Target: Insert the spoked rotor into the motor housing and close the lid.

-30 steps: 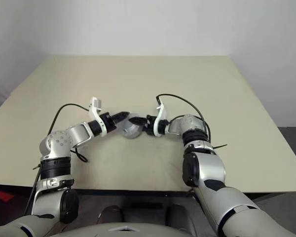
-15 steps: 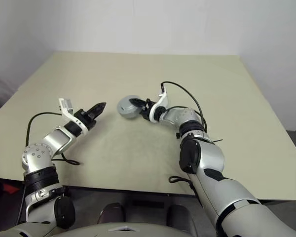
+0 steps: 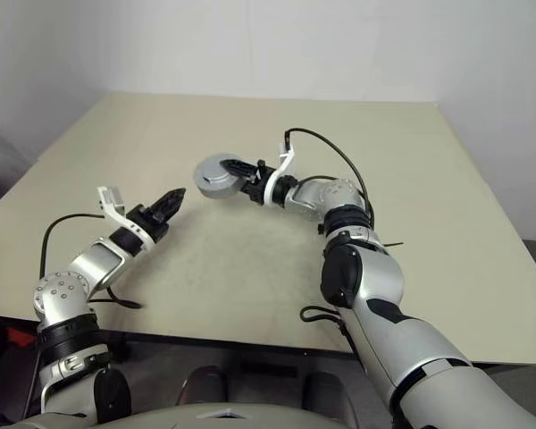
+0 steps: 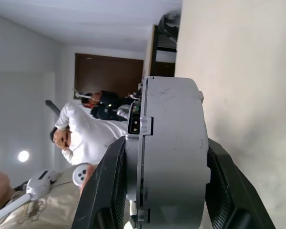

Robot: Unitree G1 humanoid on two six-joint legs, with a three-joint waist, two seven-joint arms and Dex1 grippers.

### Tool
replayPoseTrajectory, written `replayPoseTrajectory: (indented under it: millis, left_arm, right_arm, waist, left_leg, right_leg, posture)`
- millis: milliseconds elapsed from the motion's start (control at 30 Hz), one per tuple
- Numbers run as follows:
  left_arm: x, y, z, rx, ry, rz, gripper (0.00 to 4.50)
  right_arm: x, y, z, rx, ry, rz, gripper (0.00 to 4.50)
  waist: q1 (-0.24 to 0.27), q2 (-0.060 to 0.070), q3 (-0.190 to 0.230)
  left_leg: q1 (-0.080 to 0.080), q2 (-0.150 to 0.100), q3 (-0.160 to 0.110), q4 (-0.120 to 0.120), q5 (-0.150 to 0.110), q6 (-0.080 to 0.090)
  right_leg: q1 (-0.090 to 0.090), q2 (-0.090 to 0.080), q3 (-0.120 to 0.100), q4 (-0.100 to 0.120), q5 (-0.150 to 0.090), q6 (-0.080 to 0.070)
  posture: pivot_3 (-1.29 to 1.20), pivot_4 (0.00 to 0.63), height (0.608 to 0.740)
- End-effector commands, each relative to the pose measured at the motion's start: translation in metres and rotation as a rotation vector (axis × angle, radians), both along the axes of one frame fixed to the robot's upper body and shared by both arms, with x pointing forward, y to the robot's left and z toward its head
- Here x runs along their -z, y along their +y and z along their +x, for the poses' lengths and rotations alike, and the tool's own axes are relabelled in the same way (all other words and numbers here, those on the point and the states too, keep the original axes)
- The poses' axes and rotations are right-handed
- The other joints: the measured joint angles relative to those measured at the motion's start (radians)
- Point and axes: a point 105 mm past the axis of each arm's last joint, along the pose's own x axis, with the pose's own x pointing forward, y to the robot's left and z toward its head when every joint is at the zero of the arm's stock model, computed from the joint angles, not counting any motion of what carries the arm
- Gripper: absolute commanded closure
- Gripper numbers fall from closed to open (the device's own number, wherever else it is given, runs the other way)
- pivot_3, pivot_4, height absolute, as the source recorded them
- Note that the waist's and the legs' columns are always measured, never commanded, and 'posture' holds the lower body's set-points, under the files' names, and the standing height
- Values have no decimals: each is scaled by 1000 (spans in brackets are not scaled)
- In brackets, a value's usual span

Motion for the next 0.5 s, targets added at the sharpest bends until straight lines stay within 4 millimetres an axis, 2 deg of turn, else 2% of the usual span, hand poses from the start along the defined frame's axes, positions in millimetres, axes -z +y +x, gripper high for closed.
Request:
replayPoseTrajectory:
  millis: [33,167,300,400,500]
  left_arm:
    - [-16,-4,-4,31,-65,-26,1328]
    - [-22,-13,-11,128,-57,-203,27]
    - [-33,-23,-16,215,-86,-319,27]
    - [-34,-28,-11,240,-78,-366,27]
    - [-44,-31,-2,246,-106,-419,27]
  right_arm:
    - [-42,1,4,-2,-106,92,2315]
    - [-43,1,1,-20,-111,90,2315]
    - [-43,2,-3,-45,-119,85,2315]
    - [-46,3,-6,-64,-133,93,2315]
    - [-47,4,-10,-81,-150,90,2315]
  waist:
    - [0,0,0]
    - [1,0,0]
    - [2,0,0]
    - [2,0,0]
    - [4,-1,0]
  left_leg:
    - [0,0,0,0,0,0]
    - [0,0,0,2,0,0]
    - [-1,0,0,3,0,0]
    - [-1,0,0,4,0,-1]
    - [-1,0,0,4,2,-3]
  right_leg:
    - [0,0,0,0,0,0]
    - [0,0,0,2,0,0]
    - [0,0,1,4,0,0]
    - [0,0,2,6,0,0]
    - [0,0,2,8,0,0]
  posture:
    - [0,0,740]
    - [0,0,740]
    - [0,0,740]
    - [0,0,740]
    - [0,0,740]
